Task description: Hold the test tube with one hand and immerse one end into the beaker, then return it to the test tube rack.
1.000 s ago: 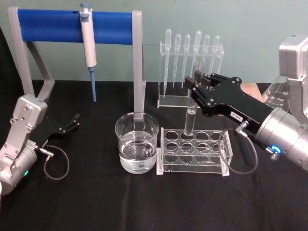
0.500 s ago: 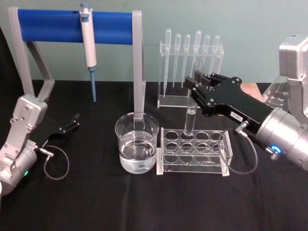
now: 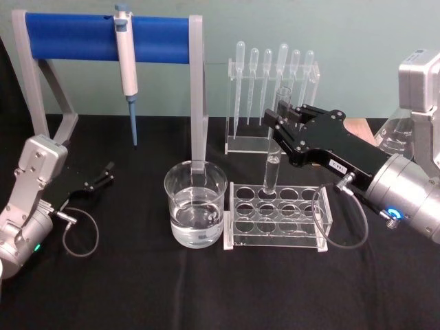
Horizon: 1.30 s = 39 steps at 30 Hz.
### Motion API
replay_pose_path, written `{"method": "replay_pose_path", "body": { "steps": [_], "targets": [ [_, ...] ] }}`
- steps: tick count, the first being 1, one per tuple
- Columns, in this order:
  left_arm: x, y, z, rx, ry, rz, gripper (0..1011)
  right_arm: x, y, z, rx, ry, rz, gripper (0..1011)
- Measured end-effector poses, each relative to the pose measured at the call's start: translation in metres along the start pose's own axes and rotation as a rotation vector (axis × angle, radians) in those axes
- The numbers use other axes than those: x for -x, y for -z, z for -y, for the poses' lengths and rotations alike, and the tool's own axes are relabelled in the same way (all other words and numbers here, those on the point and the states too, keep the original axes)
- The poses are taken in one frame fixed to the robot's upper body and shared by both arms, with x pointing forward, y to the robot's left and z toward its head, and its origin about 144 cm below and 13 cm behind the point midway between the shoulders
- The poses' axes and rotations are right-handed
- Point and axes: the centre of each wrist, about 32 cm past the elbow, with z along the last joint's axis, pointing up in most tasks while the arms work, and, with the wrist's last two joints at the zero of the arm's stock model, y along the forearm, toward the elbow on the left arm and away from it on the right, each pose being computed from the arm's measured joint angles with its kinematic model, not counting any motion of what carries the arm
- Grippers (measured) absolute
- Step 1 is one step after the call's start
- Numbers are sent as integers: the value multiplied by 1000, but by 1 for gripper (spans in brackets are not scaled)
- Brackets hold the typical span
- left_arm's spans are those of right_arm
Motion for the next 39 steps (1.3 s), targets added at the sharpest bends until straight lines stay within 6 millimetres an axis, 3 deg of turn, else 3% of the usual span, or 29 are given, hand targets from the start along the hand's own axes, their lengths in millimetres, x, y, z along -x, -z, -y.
{"method": "replay_pose_path", "body": {
  "steps": [39],
  "targets": [
    [0, 0, 0, 0, 0, 0, 1000, 0, 0, 0, 0, 0, 0, 224]
  ]
}}
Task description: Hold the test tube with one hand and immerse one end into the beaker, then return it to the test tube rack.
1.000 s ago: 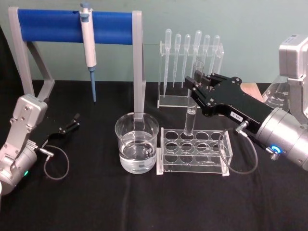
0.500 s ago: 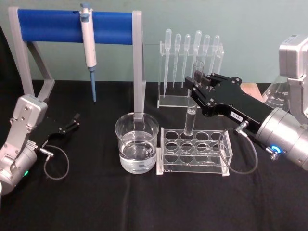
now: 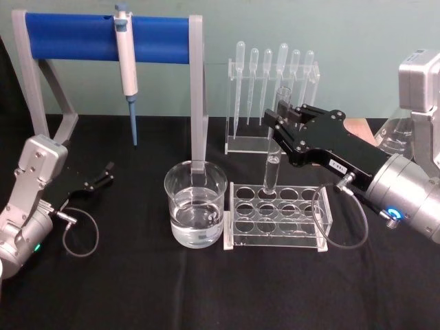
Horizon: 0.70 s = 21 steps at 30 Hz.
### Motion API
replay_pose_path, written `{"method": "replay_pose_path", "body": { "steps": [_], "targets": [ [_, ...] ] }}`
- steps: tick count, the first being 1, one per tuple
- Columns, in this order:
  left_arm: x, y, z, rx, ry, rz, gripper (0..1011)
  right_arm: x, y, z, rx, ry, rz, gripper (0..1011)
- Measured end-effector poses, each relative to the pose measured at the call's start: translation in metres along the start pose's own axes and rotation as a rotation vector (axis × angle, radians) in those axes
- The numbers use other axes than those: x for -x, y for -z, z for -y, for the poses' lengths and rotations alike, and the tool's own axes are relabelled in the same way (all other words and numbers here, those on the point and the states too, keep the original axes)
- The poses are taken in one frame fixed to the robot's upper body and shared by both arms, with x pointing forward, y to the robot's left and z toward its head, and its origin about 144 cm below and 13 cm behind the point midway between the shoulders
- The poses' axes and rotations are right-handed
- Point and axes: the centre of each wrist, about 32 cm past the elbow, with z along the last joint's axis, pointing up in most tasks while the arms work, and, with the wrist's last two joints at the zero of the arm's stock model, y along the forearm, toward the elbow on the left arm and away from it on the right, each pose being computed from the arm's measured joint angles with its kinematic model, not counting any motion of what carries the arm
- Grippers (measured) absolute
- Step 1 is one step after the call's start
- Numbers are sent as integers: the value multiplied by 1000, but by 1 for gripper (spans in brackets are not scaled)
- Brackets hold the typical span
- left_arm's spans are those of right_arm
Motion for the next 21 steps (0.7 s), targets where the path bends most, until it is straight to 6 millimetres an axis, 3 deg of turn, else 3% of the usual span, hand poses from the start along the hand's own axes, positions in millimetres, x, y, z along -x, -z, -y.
{"method": "replay_pose_path", "body": {
  "steps": [18, 21],
  "targets": [
    [0, 0, 0, 0, 0, 0, 1000, 0, 0, 0, 0, 0, 0, 224],
    [0, 0, 0, 0, 0, 0, 1000, 0, -11, -2, -9, -2, 8, 224]
  ]
}}
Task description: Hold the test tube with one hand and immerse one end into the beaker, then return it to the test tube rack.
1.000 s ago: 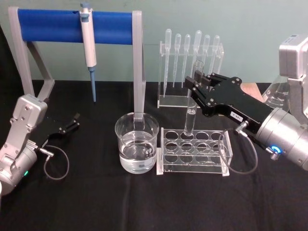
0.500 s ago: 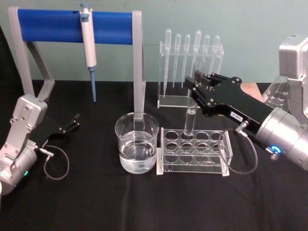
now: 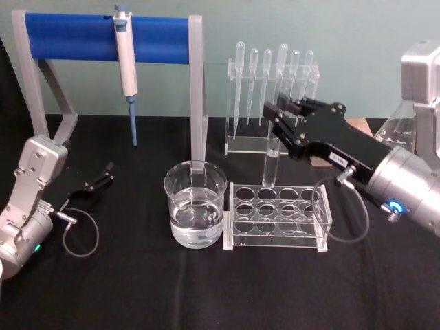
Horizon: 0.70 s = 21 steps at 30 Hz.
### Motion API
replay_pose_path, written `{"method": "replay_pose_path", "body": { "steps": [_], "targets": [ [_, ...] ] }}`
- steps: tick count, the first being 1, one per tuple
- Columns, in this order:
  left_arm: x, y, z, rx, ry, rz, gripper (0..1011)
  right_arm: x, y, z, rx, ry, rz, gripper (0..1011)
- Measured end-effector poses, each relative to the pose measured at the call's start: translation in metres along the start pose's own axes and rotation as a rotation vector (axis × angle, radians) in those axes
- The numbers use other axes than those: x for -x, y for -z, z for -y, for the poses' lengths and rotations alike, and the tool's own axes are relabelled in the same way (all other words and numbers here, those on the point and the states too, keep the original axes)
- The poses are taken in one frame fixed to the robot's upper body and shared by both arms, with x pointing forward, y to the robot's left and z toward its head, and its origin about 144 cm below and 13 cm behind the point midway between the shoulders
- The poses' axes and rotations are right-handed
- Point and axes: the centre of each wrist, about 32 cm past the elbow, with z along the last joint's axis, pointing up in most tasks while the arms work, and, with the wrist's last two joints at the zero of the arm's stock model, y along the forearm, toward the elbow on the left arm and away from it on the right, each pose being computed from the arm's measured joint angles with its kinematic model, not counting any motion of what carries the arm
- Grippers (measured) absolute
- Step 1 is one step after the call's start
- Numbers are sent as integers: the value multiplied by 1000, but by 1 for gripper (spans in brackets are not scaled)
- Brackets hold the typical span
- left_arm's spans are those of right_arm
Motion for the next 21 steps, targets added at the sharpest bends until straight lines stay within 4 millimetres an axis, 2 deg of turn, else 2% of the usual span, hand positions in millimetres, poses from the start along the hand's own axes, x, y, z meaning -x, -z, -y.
{"method": "replay_pose_path", "body": {
  "steps": [3, 7, 12, 16, 21],
  "targets": [
    [0, 0, 0, 0, 0, 0, 1000, 1, -6, -5, -6, -10, 0, 224],
    [0, 0, 0, 0, 0, 0, 1000, 6, -15, -23, -26, -49, -3, 224],
    [0, 0, 0, 0, 0, 0, 1000, 14, -15, -44, -34, -96, -16, 224],
    [0, 0, 0, 0, 0, 0, 1000, 21, -4, -63, -20, -134, -24, 224],
    [0, 0, 0, 0, 0, 0, 1000, 24, 12, -74, -2, -151, -24, 224]
  ]
}}
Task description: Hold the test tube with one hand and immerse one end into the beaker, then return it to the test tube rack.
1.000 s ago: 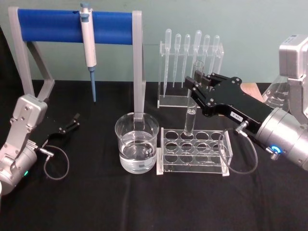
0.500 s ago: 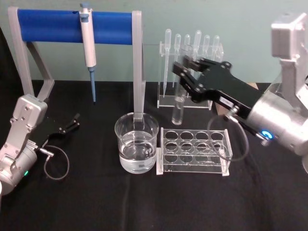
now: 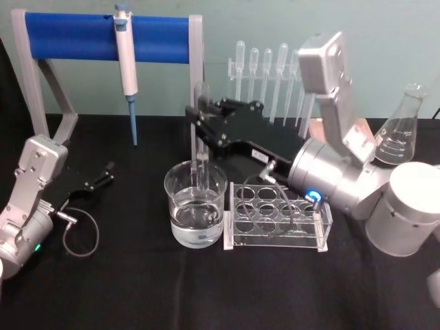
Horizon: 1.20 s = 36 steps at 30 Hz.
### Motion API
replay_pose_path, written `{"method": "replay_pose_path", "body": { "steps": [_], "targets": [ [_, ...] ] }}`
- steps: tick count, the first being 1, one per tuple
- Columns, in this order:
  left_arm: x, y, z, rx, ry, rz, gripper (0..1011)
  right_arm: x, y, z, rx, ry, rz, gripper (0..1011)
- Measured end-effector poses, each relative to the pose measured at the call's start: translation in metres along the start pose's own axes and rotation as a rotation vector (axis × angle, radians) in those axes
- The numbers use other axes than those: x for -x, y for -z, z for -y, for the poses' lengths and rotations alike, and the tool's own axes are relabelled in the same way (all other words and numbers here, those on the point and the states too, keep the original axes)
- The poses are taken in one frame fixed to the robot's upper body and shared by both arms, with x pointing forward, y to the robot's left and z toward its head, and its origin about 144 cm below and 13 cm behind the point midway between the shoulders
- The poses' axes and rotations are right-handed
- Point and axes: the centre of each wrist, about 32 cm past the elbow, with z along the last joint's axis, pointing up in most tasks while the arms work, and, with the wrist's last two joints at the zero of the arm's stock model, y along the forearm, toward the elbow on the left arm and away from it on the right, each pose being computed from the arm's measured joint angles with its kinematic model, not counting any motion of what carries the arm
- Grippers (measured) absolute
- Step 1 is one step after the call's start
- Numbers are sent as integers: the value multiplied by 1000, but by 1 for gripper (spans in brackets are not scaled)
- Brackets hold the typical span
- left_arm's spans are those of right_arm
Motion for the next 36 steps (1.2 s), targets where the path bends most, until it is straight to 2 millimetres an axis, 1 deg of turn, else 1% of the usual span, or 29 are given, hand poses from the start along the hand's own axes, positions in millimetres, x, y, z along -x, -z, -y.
{"method": "replay_pose_path", "body": {
  "steps": [3, 4, 5, 9, 13, 19, 27, 36],
  "targets": [
    [0, 0, 0, 0, 0, 0, 1000, 1, 15, -3, 3, -8, -3, 224],
    [0, 0, 0, 0, 0, 0, 1000, 2, 24, -3, 2, -12, -6, 224],
    [0, 0, 0, 0, 0, 0, 1000, 2, 24, -3, 2, -12, -6, 224],
    [0, 0, 0, 0, 0, 0, 1000, 2, 46, -4, 1, -25, -12, 224],
    [0, 0, 0, 0, 0, 0, 1000, 3, 59, -4, 8, -25, -16, 224],
    [0, 0, 0, 0, 0, 0, 1000, 1, 71, -7, 1, -20, -18, 224],
    [0, 0, 0, 0, 0, 0, 1000, -3, 76, -13, -8, -12, -26, 224],
    [0, 0, 0, 0, 0, 0, 1000, -1, 82, -14, 11, -20, -28, 224]
  ]
}}
